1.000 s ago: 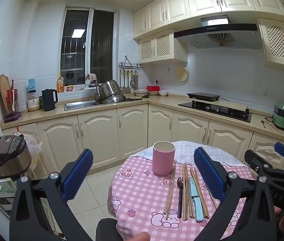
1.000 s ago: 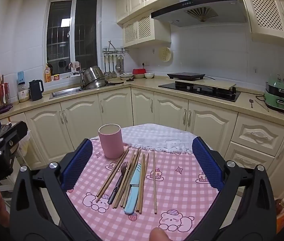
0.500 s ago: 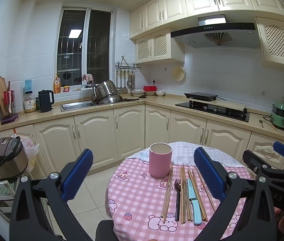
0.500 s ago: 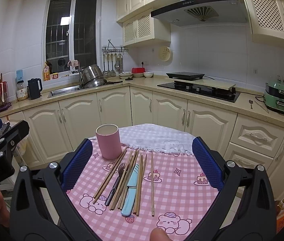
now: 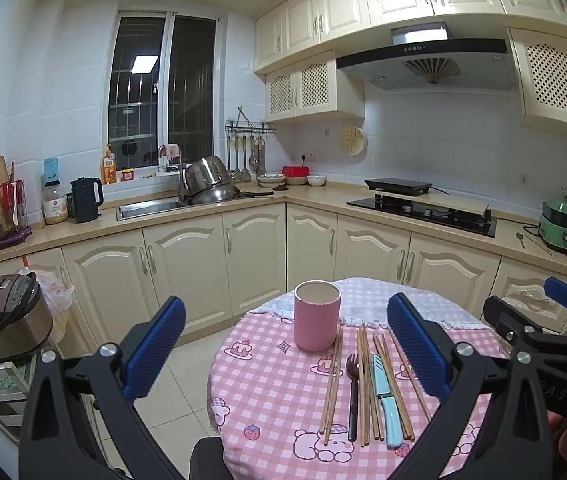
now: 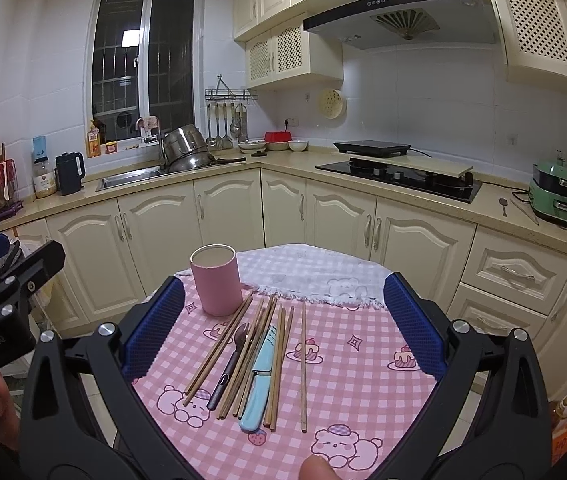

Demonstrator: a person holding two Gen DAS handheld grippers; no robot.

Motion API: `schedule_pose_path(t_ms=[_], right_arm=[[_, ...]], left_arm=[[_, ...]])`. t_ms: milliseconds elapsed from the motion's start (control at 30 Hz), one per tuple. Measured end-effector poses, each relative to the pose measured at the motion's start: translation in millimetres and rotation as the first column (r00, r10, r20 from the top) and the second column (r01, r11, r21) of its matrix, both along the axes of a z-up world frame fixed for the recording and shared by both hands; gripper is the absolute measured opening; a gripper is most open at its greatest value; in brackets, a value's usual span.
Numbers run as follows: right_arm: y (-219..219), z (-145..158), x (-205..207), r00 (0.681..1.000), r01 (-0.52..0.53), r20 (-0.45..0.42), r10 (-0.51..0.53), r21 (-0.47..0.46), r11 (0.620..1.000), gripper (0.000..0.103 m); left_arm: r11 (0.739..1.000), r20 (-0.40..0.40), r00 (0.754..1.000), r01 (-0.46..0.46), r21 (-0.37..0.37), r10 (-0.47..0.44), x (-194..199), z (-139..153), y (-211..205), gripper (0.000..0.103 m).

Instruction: Organize utensils

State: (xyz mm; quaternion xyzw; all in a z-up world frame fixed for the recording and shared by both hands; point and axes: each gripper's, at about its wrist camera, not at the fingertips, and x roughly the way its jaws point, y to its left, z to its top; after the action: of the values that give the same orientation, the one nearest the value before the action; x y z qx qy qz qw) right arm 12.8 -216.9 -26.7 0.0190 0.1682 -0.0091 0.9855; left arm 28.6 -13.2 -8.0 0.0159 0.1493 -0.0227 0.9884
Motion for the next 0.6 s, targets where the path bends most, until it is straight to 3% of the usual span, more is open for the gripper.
schedule_pose_path(t_ms=[333, 600], right_arm=[[-15.4, -11.1, 46.7, 0.995, -0.004, -0.098, 0.003, -0.008, 1.000, 0.097], [-35.9, -33.3, 92.7, 0.969, -0.017, -0.246, 0.022, 0.021, 1.000, 0.097]], left_arm=[[0.998, -0.099, 0.994, 0.044, 0.040, -0.039, 50.7, -24.3, -11.0, 0.099], [0.996, -0.245, 0.967, 0.082, 0.041, -0.070, 108.9, -53.0, -11.9, 0.099]])
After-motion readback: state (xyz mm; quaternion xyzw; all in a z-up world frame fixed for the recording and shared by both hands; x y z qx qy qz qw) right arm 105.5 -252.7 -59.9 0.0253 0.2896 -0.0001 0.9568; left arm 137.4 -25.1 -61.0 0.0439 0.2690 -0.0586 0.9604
